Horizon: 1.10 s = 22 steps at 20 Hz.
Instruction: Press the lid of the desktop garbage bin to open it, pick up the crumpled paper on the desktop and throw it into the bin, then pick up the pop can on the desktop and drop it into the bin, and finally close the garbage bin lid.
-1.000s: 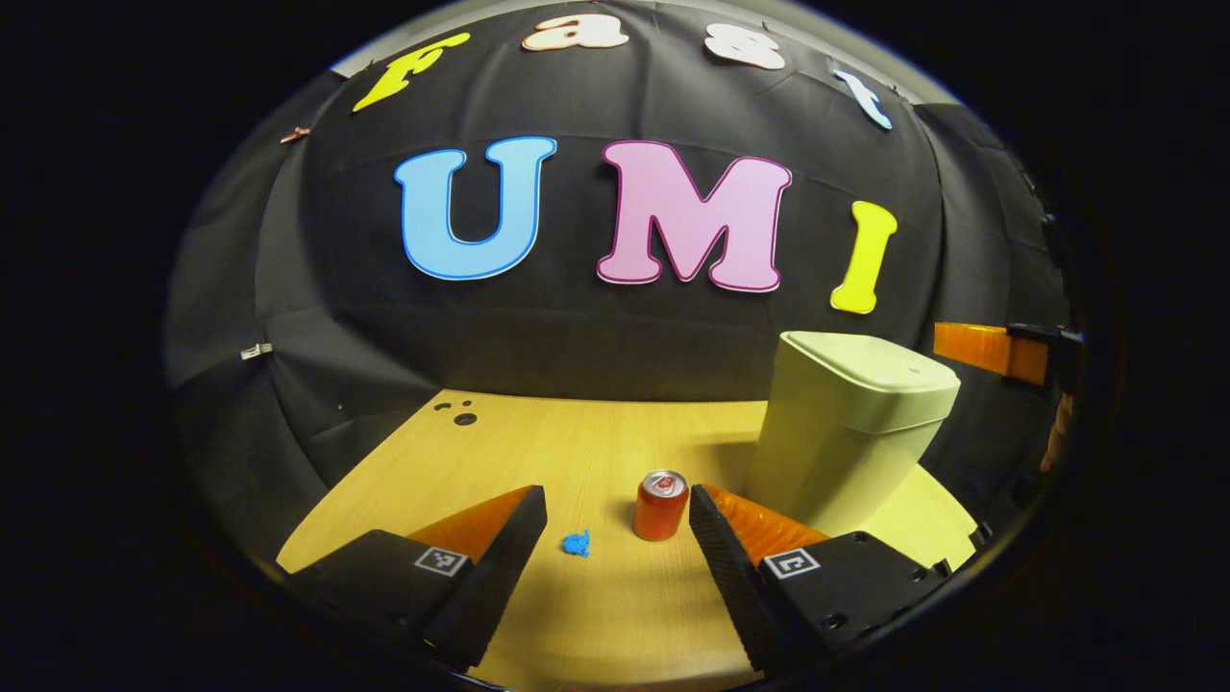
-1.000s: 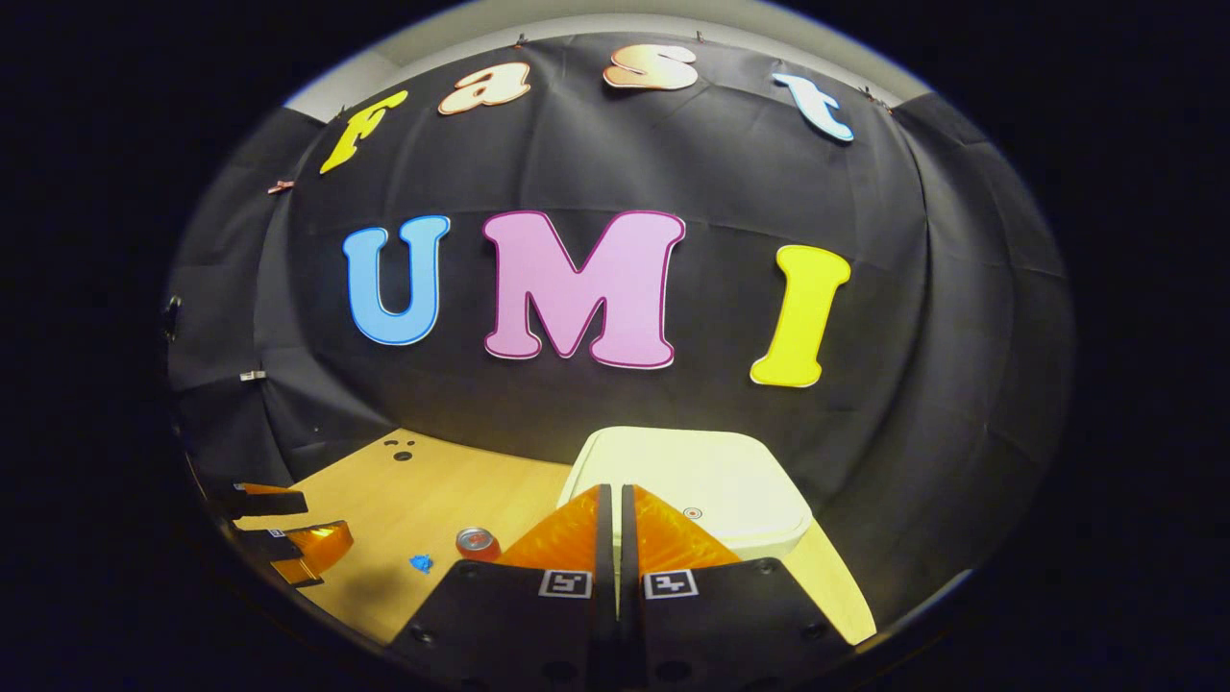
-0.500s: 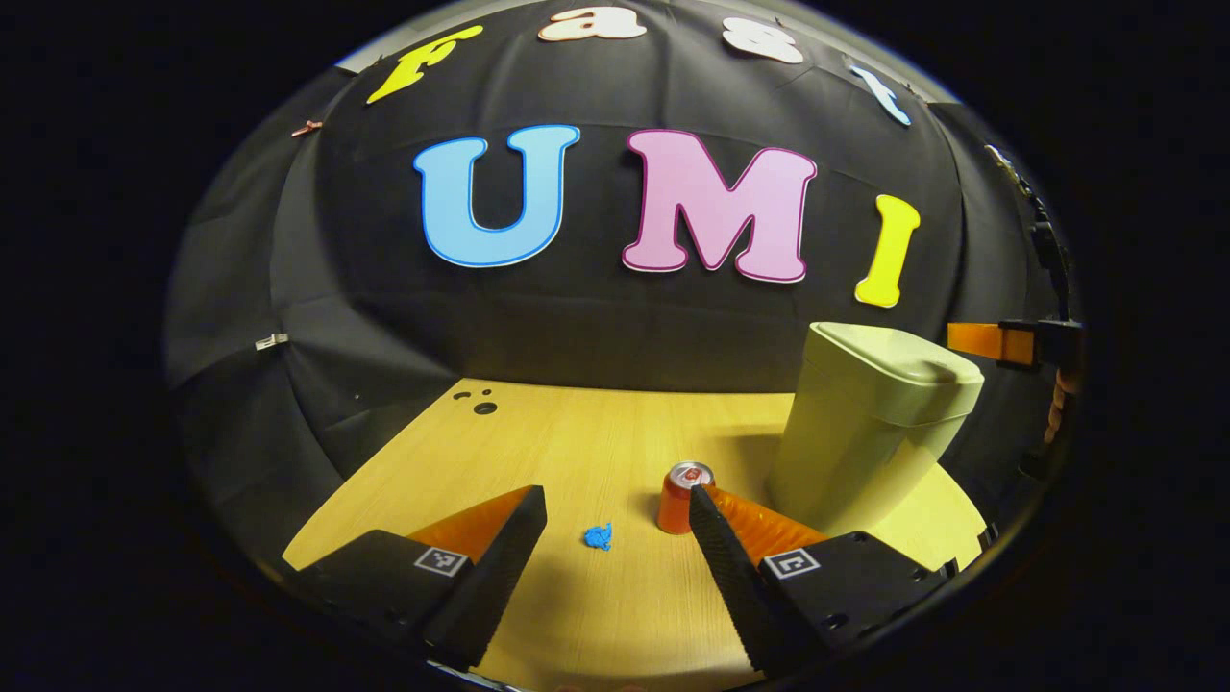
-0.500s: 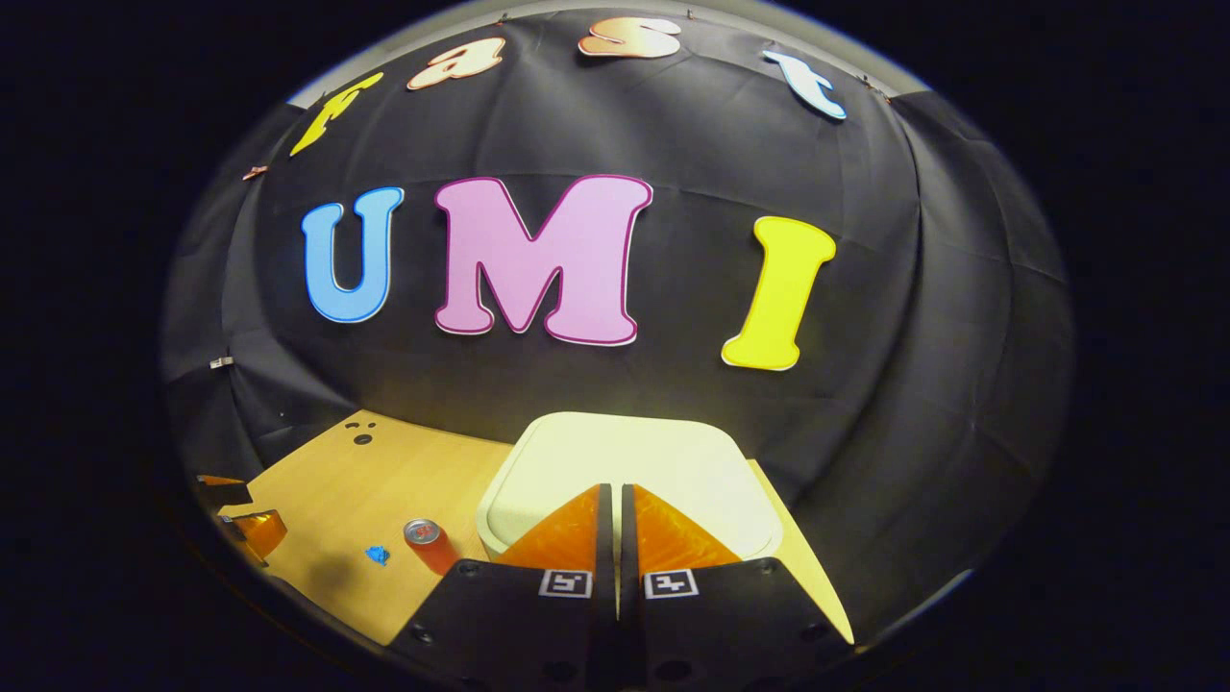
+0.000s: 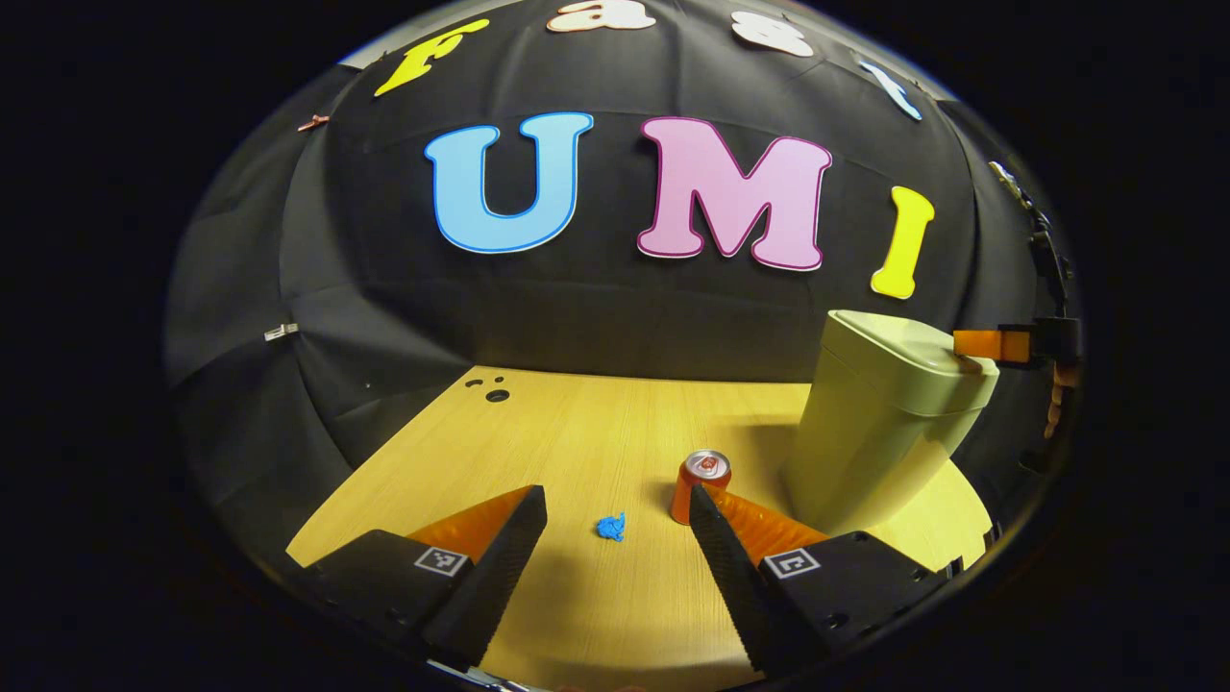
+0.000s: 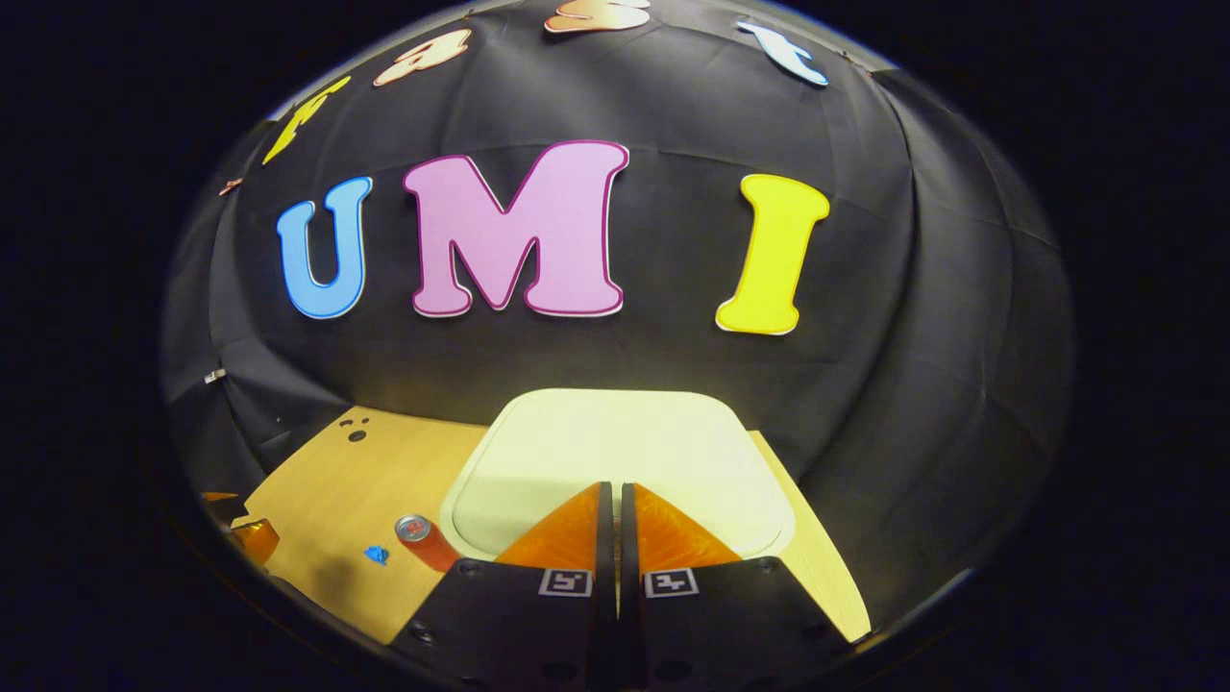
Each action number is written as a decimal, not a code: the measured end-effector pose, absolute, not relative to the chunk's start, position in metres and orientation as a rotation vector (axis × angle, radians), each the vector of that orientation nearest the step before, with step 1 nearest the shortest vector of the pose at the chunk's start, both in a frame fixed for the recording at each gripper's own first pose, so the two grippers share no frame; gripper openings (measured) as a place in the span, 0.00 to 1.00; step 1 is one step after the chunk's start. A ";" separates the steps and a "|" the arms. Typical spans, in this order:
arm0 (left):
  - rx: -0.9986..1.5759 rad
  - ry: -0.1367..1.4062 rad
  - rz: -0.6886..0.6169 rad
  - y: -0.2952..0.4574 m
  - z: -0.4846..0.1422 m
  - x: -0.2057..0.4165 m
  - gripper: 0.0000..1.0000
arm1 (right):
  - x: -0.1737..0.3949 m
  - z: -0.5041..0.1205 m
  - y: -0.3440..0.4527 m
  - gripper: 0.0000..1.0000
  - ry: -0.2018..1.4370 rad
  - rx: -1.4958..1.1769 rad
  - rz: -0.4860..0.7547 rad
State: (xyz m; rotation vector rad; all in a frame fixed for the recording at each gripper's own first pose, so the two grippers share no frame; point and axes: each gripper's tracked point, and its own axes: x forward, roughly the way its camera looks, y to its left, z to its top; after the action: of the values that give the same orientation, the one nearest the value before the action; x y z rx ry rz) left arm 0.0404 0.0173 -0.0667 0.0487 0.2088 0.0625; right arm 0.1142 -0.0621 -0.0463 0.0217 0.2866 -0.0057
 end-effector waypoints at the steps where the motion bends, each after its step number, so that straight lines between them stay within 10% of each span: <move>1: 0.056 0.204 0.072 0.020 -0.065 0.041 0.96 | 0.114 -0.043 -0.063 0.05 0.277 0.014 -0.005; 22: 0.044 0.209 0.102 0.054 -0.073 0.010 0.96 | 0.106 -0.015 -0.063 0.05 0.214 0.092 0.008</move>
State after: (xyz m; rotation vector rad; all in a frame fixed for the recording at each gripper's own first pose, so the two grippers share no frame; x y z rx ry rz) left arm 0.0100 0.0539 -0.0731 0.0442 0.2086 0.1024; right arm 0.1062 -0.0634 -0.0146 0.0917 0.2139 0.0082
